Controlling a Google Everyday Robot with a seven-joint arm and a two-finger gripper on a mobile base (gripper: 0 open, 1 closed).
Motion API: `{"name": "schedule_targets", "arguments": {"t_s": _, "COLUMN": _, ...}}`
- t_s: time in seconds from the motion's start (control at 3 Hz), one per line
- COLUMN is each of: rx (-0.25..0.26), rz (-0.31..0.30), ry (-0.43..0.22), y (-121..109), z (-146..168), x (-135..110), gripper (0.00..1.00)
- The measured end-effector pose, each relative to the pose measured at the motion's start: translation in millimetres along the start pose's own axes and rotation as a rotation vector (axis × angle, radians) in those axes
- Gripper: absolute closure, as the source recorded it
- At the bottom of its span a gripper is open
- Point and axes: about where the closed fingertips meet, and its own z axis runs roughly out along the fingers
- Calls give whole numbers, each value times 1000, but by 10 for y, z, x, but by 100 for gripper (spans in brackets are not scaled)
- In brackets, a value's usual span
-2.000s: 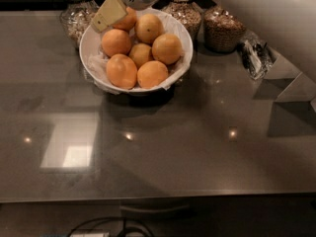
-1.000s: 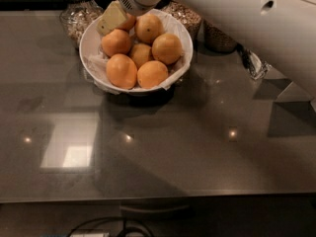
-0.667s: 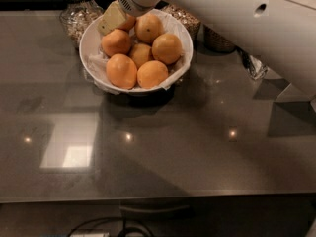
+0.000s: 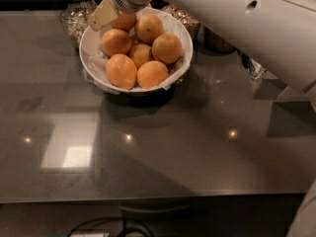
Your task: Pick orange from white bowl
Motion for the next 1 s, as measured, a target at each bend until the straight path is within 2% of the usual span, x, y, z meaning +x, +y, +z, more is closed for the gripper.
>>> {"name": "schedule_targets", "arguments": {"t_s": 0.67, "rx": 7, "rz": 23, "ry": 9, "y": -39, "z": 65, "x": 51, "gripper": 18}}
{"name": "schedule_targets", "arguments": {"t_s": 1.0, "rx": 13, "rz": 43, "ry": 23, "y": -105, "z": 249, "x": 76, "gripper": 16}}
